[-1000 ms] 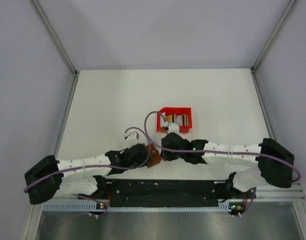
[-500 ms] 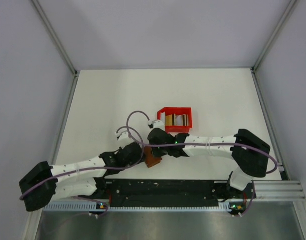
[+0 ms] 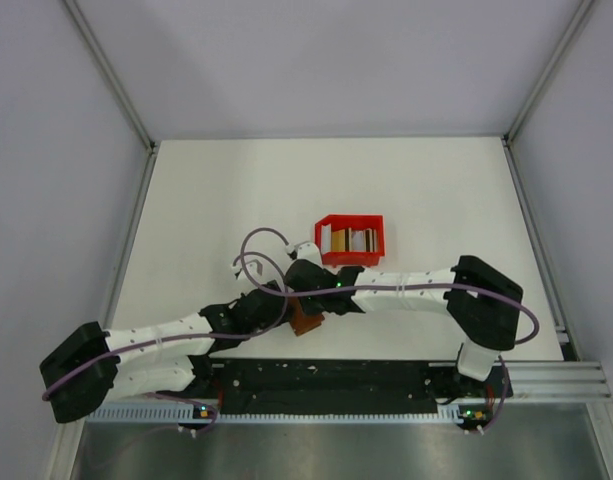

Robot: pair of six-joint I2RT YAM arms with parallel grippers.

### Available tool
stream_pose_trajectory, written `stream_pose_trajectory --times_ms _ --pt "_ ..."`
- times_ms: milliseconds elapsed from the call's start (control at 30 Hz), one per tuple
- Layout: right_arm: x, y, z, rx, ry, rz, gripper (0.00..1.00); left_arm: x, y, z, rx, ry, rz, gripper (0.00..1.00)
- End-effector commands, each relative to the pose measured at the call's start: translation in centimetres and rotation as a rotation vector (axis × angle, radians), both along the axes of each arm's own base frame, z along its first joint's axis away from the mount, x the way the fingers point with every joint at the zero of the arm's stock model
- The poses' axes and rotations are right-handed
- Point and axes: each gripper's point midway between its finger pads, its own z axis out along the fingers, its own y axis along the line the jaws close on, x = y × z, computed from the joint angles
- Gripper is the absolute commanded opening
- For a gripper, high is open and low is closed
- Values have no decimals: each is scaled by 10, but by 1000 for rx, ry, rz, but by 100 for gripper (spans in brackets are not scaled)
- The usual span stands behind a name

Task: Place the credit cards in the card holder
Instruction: Close the card holder at the center of the board.

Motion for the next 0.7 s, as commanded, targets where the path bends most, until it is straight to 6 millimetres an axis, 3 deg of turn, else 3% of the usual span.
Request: stream_pose_trajectory --times_ms 0,300,400,667 --pt "7 5 6 -28 -46 -1 31 -11 10 -19 46 46 -20 51" --pt "8 13 7 -13 -48 7 32 -12 7 -20 18 53 -15 50" --pt "7 17 15 18 -73 10 34 -11 8 -19 18 51 -13 50" --pt "11 18 3 -15 -76 -6 37 -12 6 -18 11 52 -17 50"
